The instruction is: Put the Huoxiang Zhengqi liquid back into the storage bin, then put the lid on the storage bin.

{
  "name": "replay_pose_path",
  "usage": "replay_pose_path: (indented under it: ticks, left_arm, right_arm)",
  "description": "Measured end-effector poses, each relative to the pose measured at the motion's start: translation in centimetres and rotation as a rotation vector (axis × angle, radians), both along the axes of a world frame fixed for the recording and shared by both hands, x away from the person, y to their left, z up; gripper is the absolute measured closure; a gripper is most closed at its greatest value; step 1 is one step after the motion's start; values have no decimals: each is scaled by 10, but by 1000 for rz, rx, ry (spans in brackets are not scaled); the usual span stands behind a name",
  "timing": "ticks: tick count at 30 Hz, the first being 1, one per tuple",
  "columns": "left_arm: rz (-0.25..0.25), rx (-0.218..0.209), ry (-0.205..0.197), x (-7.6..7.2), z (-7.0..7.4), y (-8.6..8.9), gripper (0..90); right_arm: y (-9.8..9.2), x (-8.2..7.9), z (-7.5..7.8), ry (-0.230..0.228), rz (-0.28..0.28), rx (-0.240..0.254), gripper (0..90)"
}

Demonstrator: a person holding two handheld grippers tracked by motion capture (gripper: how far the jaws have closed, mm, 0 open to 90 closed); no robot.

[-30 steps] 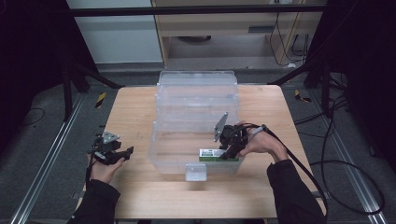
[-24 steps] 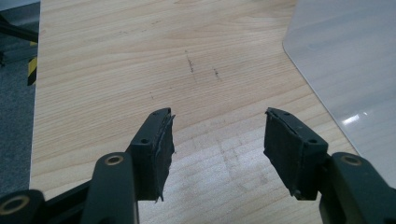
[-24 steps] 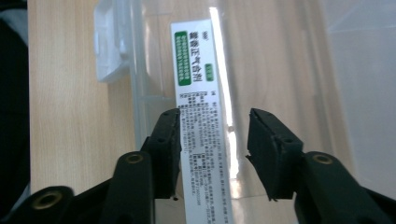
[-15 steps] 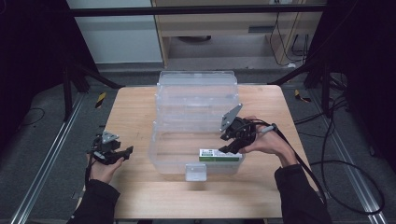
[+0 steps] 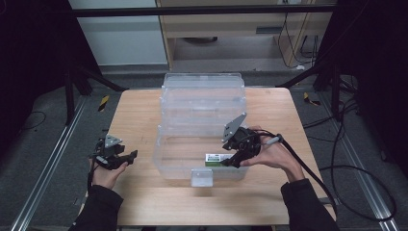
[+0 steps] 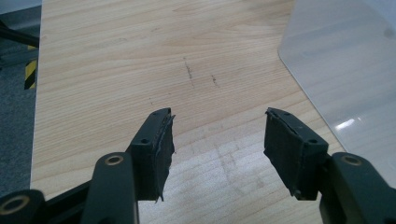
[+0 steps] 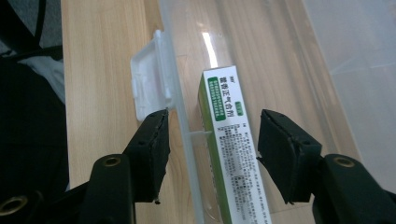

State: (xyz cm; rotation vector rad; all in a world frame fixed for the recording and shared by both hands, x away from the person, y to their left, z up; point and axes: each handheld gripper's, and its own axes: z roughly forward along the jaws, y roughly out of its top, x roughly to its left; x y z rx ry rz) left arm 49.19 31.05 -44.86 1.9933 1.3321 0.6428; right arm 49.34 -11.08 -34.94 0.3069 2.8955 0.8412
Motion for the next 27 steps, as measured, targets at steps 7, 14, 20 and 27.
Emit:
replay_pose_path:
  ticks: [7,14,20,27]
  left_arm:
    - [4,1,-2,0,1,0,416]
    - [-2,1,1,0,0,0,416]
    - [2,-1,-3,0,1,2,416]
    - [4,7,-1,1,1,2,415]
  right_arm:
    - [12,-7,-9,1,25,-16,472]
    - [21,-9,-19,41,27,-25,514]
    - [29,-8,-29,54,49,-49,543]
    - [35,-8,-38,79,75,-75,561]
